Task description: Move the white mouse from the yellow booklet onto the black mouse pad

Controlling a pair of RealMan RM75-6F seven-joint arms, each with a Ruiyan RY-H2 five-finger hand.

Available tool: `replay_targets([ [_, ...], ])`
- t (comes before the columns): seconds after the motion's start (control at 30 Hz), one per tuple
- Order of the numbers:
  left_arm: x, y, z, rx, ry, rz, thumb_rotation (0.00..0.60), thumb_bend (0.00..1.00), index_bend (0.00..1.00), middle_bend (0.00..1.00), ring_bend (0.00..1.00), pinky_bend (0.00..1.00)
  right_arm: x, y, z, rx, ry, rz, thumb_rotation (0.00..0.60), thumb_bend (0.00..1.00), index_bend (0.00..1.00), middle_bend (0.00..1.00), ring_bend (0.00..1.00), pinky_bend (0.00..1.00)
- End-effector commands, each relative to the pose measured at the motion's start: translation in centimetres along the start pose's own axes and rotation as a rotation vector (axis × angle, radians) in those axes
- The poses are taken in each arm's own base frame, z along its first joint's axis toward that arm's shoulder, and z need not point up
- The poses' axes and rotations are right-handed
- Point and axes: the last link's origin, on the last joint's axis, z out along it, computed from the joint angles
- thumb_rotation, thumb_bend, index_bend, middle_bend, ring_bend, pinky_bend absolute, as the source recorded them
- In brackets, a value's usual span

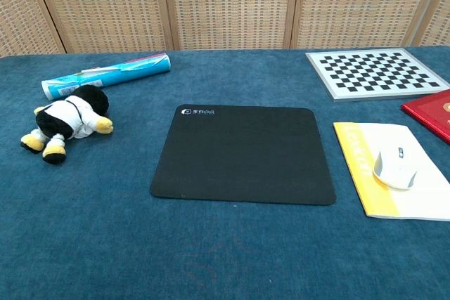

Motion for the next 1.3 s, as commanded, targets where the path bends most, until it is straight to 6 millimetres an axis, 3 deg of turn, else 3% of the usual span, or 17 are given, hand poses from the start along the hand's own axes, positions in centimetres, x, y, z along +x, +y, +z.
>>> replay_targets([
  [0.03, 0.0, 0.0, 0.0, 0.001, 0.001, 0.000, 0.600, 0.00, 0.00, 0.00, 0.00, 0.00, -0.1, 0.0, 0.0, 0.002, -0.003, -0.002, 0.600, 0.00, 0.00, 0.00, 0.00, 0.00],
  [0.3, 0.1, -0.1, 0.1, 0.010, 0.004, -0.006, 0.600, 0.00, 0.00, 0.00, 0.00, 0.00, -1.2, -0.7, 0.4, 0.031, -0.039, -0.022, 0.600, 0.00, 0.00, 0.00, 0.00, 0.00],
  [0.57, 0.1, -0.1, 0.9, 0.026, 0.000, -0.006, 0.600, 0.00, 0.00, 0.00, 0.00, 0.00, -4.9, -2.2, 4.7, 0.254, -0.144, -0.120, 0.600, 0.03, 0.01, 0.00, 0.00, 0.00],
  [0.73, -0.2, 0.0, 1.5, 0.041, -0.018, 0.007, 0.600, 0.00, 0.00, 0.00, 0.00, 0.00, -7.5, -1.9, 7.8, 0.381, -0.238, -0.133, 0.600, 0.03, 0.06, 0.00, 0.00, 0.00],
  [0.97, -0.4, -0.1, 2.1, 0.064, -0.030, 0.011, 0.600, 0.00, 0.00, 0.00, 0.00, 0.00, -10.5, -1.8, 10.2, 0.464, -0.302, -0.185, 0.600, 0.03, 0.10, 0.04, 0.00, 0.03],
  [1.3, -0.7, -0.1, 2.4, 0.072, -0.046, 0.015, 0.600, 0.00, 0.00, 0.00, 0.00, 0.00, -13.4, -2.7, 11.3, 0.525, -0.339, -0.241, 0.600, 0.03, 0.11, 0.04, 0.00, 0.04],
])
